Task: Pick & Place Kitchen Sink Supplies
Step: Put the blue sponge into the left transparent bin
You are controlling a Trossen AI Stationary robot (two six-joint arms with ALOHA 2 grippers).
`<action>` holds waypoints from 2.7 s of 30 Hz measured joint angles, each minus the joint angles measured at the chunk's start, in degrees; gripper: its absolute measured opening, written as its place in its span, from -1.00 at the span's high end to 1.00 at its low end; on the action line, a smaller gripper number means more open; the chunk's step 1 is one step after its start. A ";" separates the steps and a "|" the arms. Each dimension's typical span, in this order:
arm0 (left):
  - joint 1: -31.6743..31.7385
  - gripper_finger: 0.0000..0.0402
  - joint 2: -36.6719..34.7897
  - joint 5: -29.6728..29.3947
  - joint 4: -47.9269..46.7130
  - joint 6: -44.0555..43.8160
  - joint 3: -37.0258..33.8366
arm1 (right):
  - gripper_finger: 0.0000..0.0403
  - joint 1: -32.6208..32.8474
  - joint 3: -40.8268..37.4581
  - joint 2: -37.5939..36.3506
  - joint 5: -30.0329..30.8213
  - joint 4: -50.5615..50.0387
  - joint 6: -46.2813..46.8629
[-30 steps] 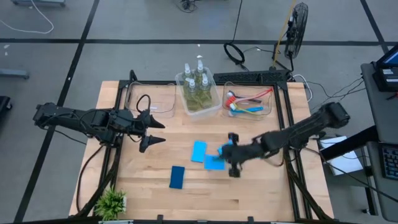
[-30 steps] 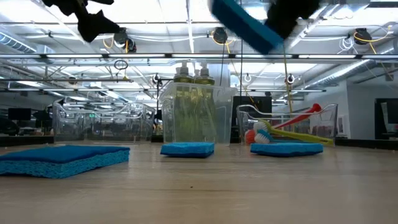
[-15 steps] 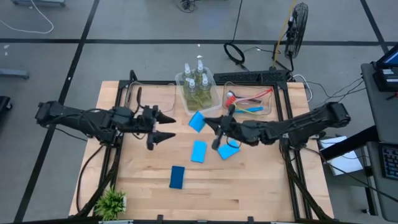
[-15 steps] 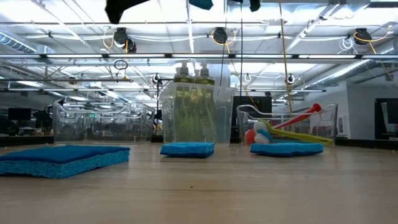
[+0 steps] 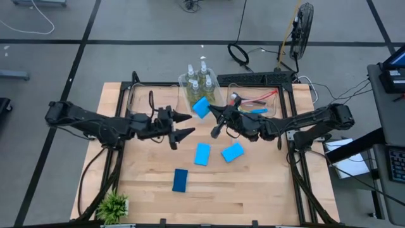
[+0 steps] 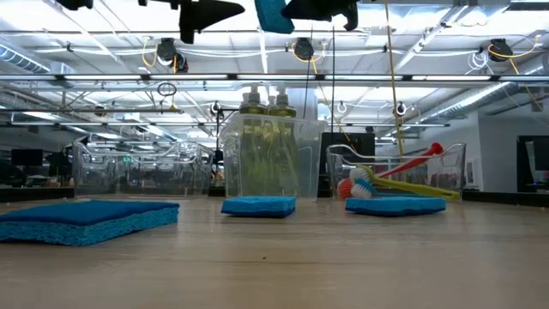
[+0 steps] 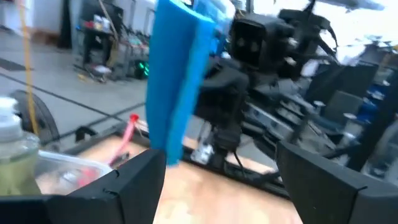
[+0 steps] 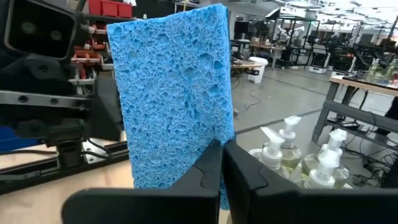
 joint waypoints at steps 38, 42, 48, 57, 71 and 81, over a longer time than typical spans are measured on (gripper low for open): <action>5.25 0.91 9.90 -7.42 -2.10 1.63 9.73 | 1.00 1.30 0.02 -0.02 -4.36 -4.48 1.16; 5.24 0.94 9.59 -8.48 -4.56 -0.45 9.73 | 1.00 1.53 0.02 -0.97 -5.12 -5.78 -0.14; 5.26 0.95 6.69 -12.15 -13.12 -3.79 9.70 | 0.88 3.33 0.11 -4.81 -5.52 -12.60 -2.21; 4.96 0.96 -4.78 -26.64 -37.01 -9.75 9.70 | 0.58 5.94 0.11 -12.52 -4.70 -29.70 1.75; 24.27 0.96 -10.78 -17.37 -67.62 -21.66 9.70 | 0.50 5.87 0.02 -18.51 -4.57 -39.63 3.06; 46.32 0.96 -5.98 -3.69 -75.92 -19.71 9.68 | 0.51 5.87 0.00 -18.84 -4.57 -40.83 3.05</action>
